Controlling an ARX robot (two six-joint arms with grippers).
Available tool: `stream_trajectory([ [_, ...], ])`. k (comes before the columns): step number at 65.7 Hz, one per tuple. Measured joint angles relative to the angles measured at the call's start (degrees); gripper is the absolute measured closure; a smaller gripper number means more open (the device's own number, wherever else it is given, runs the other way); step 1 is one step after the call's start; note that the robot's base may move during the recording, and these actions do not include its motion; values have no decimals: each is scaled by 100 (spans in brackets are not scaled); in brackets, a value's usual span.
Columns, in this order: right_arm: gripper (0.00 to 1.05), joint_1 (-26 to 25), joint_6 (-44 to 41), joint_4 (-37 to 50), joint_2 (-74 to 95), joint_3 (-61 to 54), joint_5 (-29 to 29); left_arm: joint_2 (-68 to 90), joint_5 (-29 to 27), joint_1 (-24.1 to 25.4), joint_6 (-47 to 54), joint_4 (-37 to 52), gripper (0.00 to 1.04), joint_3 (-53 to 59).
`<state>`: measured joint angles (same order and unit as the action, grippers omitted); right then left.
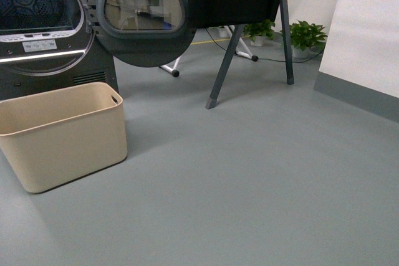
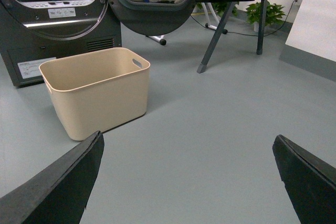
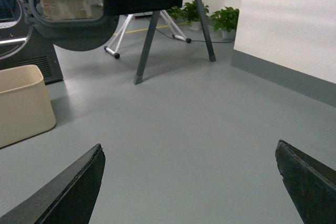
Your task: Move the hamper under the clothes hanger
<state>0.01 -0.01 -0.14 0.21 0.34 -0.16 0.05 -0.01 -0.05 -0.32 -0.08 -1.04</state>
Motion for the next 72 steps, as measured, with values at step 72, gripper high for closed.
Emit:
stream_trajectory([
  [72, 8, 2, 2, -2, 4, 2, 11, -4, 4, 0, 13, -4, 7, 0],
])
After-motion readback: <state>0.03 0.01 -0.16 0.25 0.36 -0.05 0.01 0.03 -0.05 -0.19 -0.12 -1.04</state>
